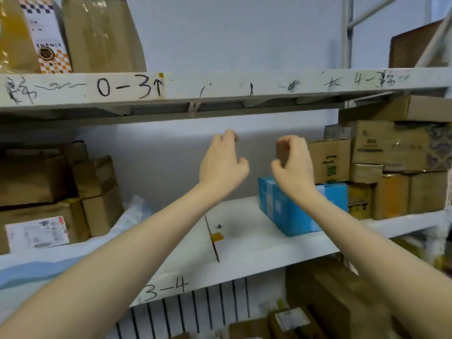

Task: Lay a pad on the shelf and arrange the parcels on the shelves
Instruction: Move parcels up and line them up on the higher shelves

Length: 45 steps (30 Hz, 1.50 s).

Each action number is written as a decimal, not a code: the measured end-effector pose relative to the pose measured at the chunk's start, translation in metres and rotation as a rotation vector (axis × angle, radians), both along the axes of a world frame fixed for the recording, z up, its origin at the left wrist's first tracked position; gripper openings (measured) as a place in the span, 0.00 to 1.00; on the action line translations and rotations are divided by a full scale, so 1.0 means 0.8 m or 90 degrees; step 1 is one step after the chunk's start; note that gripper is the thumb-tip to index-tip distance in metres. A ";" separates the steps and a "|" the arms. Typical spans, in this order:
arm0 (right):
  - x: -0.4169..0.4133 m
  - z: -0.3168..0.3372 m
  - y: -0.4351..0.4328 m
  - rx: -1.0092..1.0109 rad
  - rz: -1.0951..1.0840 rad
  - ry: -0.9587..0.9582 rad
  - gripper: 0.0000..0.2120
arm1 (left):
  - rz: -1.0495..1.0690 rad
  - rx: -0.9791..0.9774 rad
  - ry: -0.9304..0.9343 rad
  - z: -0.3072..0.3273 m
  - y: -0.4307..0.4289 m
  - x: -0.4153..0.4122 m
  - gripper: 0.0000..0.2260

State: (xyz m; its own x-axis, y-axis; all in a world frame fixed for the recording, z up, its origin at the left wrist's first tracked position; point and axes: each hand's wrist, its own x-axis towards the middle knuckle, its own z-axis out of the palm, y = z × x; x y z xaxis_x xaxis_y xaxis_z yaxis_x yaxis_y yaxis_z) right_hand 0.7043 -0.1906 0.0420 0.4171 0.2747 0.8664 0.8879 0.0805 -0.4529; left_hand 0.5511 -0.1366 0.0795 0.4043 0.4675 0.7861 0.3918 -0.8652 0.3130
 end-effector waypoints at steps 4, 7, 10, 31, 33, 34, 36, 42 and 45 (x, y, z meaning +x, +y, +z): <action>0.068 -0.029 -0.030 -0.085 -0.141 0.083 0.25 | -0.007 -0.105 0.050 -0.029 -0.003 0.060 0.20; 0.112 -0.036 -0.047 -0.119 -0.194 0.147 0.31 | -0.022 -0.194 0.066 -0.042 -0.004 0.103 0.21; 0.154 -0.041 -0.054 -0.144 -0.198 0.173 0.34 | -0.042 -0.261 0.069 -0.051 -0.009 0.143 0.22; 0.196 -0.025 -0.024 -0.105 -0.065 0.218 0.54 | -0.186 -0.537 -0.041 -0.034 -0.026 0.259 0.18; 0.185 -0.025 -0.017 -0.112 -0.099 0.204 0.59 | -0.182 -0.529 -0.043 -0.035 -0.029 0.248 0.18; 0.179 -0.024 -0.012 -0.126 -0.112 0.196 0.61 | -0.181 -0.523 -0.040 -0.036 -0.030 0.241 0.19; 0.168 -0.025 -0.003 -0.159 -0.126 0.189 0.65 | -0.183 -0.513 -0.040 -0.036 -0.032 0.228 0.23; 0.137 -0.028 0.005 -0.167 -0.101 0.224 0.66 | -0.181 -0.454 -0.025 -0.029 -0.034 0.186 0.24; 0.111 -0.022 -0.002 -0.158 -0.057 0.197 0.64 | -0.162 -0.401 -0.032 -0.025 -0.023 0.149 0.25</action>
State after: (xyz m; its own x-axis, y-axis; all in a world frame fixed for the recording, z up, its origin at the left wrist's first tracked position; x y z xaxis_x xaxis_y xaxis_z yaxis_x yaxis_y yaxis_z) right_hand 0.7933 -0.1924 0.0244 0.6795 0.4110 0.6077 0.7049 -0.1361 -0.6962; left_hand 0.6706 -0.1548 0.0591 0.5320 0.7377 0.4156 0.1727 -0.5751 0.7997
